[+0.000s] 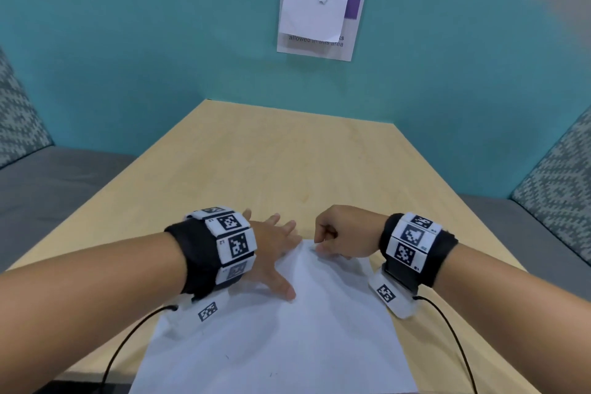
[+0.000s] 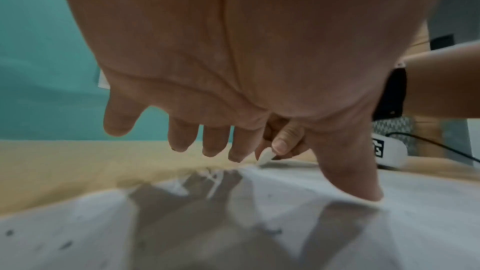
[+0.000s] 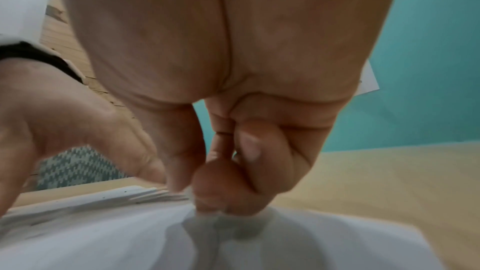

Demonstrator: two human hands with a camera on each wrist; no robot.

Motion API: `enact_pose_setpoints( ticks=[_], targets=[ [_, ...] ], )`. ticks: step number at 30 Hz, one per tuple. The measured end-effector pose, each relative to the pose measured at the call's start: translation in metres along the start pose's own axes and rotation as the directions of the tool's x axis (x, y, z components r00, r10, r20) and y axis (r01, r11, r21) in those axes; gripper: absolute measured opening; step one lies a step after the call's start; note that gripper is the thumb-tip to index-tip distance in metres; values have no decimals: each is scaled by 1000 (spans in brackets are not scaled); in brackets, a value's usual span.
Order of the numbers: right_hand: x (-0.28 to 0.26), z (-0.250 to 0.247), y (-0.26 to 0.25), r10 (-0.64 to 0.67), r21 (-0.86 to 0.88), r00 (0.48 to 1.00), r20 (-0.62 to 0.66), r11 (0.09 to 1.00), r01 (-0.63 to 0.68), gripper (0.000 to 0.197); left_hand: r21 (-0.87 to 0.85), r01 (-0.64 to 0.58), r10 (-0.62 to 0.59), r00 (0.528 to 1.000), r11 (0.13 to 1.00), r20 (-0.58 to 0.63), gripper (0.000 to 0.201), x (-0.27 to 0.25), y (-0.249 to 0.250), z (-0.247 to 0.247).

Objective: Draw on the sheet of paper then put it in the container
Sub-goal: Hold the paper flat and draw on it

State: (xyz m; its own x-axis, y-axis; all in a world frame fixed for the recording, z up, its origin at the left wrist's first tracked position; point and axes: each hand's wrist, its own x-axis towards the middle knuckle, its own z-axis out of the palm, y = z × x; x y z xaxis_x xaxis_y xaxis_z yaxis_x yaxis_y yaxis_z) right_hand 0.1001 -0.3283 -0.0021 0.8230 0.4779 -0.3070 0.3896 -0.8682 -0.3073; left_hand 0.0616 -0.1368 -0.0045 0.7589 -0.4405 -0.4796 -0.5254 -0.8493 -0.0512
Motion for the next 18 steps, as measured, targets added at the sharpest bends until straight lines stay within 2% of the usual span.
enact_pose_setpoints(
  ticks=[5,10,15,18],
  targets=[
    [7,-3,-6,-19,-24,999,30,1000,20,10,7,-12,12,999,1000,-36,104,10,-5,22],
    [-3,14,-23,-152,-76,982,116,984,161,16,-20,-29,28,998,999,-61,102,13,-8,29],
    [7,0,-17,-93,-124,995,35,988,97,14,6,-34,34,997,999,-67,104,16,-8,30],
    [1,13,-29,-161,-120,978,134,977,177,13,-22,-35,34,997,999,-75,100,15,-8,31]
  ],
)
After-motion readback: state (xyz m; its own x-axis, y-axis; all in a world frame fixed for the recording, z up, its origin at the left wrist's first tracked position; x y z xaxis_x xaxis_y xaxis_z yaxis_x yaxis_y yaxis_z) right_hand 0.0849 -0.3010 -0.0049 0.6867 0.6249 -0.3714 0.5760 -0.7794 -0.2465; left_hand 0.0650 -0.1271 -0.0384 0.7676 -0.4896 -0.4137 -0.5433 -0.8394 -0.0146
